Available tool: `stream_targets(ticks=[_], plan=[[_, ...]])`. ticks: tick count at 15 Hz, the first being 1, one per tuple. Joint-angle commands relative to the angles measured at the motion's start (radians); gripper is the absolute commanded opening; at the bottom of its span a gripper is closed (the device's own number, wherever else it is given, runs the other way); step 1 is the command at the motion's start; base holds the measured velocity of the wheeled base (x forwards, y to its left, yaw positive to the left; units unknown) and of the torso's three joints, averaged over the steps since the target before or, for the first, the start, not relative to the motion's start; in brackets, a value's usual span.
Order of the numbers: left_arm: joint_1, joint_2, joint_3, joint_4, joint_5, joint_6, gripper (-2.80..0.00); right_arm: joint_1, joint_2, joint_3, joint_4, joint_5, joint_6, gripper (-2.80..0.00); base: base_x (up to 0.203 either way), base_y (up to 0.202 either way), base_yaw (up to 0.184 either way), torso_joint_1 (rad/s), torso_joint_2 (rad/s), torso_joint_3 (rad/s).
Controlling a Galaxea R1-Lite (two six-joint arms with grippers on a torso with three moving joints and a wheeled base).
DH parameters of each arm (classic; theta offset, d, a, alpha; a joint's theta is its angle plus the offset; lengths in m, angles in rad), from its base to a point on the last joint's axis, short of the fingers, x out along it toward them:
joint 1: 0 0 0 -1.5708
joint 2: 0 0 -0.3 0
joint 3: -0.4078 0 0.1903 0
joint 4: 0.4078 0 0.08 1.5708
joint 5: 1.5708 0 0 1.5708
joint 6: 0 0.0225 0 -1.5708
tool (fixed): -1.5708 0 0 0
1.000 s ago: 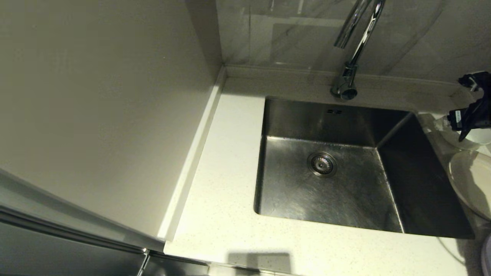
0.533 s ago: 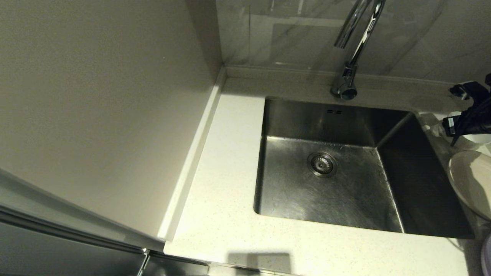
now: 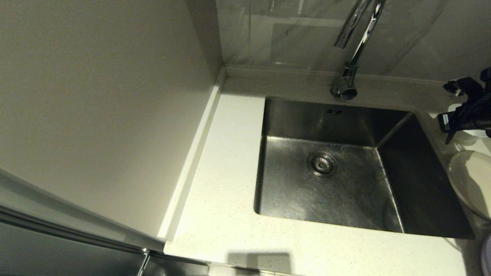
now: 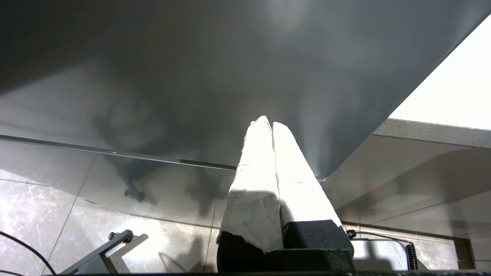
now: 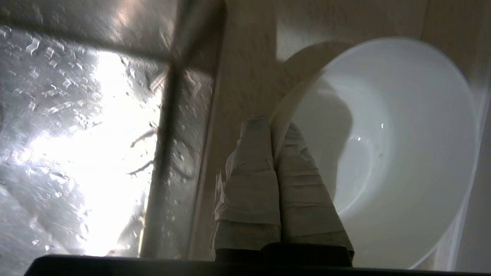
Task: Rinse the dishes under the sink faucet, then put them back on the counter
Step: Put a bowl into the sink
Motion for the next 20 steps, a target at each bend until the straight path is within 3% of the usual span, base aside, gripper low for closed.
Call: stream_targets(ticks=[1,6,10,12,14,17,20], plan=[[0.0,-0.003,0.0,0.0,0.0,-0.001,-2.8,0.016,-0.026,0.003,-0.019,0.0,-0.003,-2.8,0.0,0.0,0.0,0.0,0.0,0.0],[0.0,-0.003,0.0,0.0,0.0,-0.001,-2.8,0.084,-0.188,0.103,-0.018,0.009,-0.025,-2.8,0.0,0.0,0.0,0.0,0.0,0.0],[0.0,-0.003,0.0,0.0,0.0,-0.001,-2.8,0.281,-0.334,0.321,-0.018,0.002,-0.077,-2.8,0.0,0.0,0.0,0.0,0.0,0.0],[0.0,-0.003,0.0,0.0,0.0,0.0,-2.8,0.409,-0.354,0.399,-0.021,-0.086,-0.074,-2.8,0.0,0.0,0.0,0.0,0.0,0.0],[0.0,-0.003,0.0,0.0,0.0,-0.001,-2.8,0.504,-0.333,0.466,-0.023,-0.222,-0.018,-2.8,0.0,0.0,0.0,0.0,0.0,0.0],[0.0,-0.003,0.0,0.0,0.0,-0.001,-2.8,0.532,-0.233,0.48,-0.025,-0.329,0.031,-2.8,0.0,0.0,0.0,0.0,0.0,0.0],[0.0,-0.004,0.0,0.0,0.0,-0.001,-2.8,0.533,-0.112,0.498,-0.095,-0.353,0.086,-2.8,0.0,0.0,0.0,0.0,0.0,0.0]])
